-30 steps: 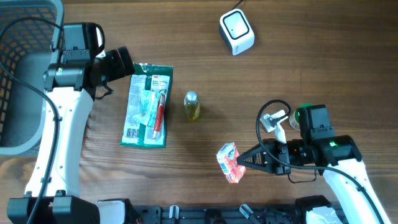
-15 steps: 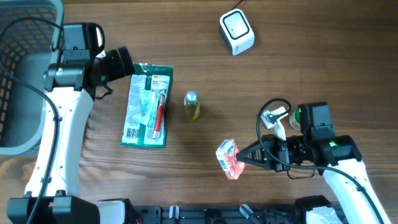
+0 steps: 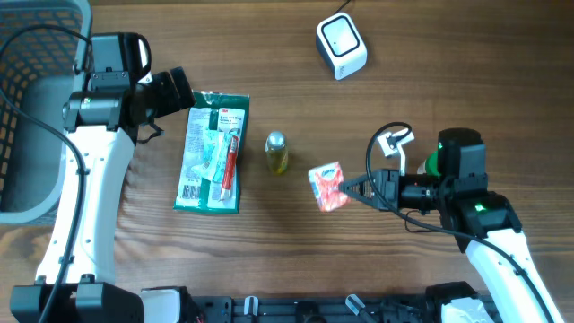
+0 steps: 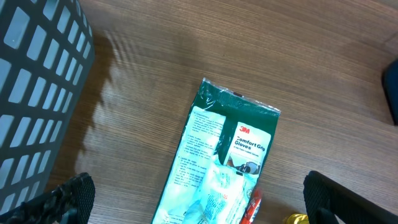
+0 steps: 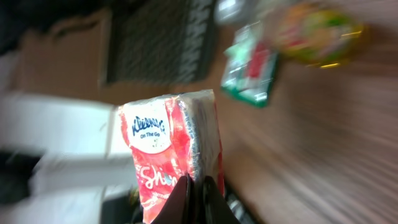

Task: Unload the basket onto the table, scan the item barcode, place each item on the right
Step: 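Carry the Kleenex pack up to the white scanner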

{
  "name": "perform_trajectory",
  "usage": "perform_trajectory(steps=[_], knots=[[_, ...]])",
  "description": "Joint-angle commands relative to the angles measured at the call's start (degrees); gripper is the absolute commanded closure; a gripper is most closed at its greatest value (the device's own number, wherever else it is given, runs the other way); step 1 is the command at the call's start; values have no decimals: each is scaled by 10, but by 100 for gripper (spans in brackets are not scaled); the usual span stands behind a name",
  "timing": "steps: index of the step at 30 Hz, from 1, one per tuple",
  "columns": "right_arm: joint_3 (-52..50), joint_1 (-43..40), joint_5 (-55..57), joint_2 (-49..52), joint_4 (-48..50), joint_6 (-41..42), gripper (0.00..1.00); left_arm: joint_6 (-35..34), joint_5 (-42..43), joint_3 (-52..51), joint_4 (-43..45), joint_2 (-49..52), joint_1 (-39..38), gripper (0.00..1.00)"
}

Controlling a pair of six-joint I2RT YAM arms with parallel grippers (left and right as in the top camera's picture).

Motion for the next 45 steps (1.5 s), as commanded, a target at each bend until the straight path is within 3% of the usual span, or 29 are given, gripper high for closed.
perform_trajectory(steps=[1,7,11,18,26,34,45], knots=[[-1,4,163,-1,0,52,96,-5,2,8,1,-4,2,0],[22,3,194,-1,-6,75,95,-5,2,8,1,-4,2,0],[101,3,224,5,-64,69,95,-5,2,8,1,-4,2,0],[320,3,323,64,-243,10,96,-5,2,8,1,-4,2,0],[631,6,400,210,-400,-20,96,-5,2,8,1,-4,2,0],[667,44,558,287,-377,-38,95,-5,2,8,1,-4,2,0],[667,121,808,440,-250,-115,96,-5,2,8,1,-4,2,0]])
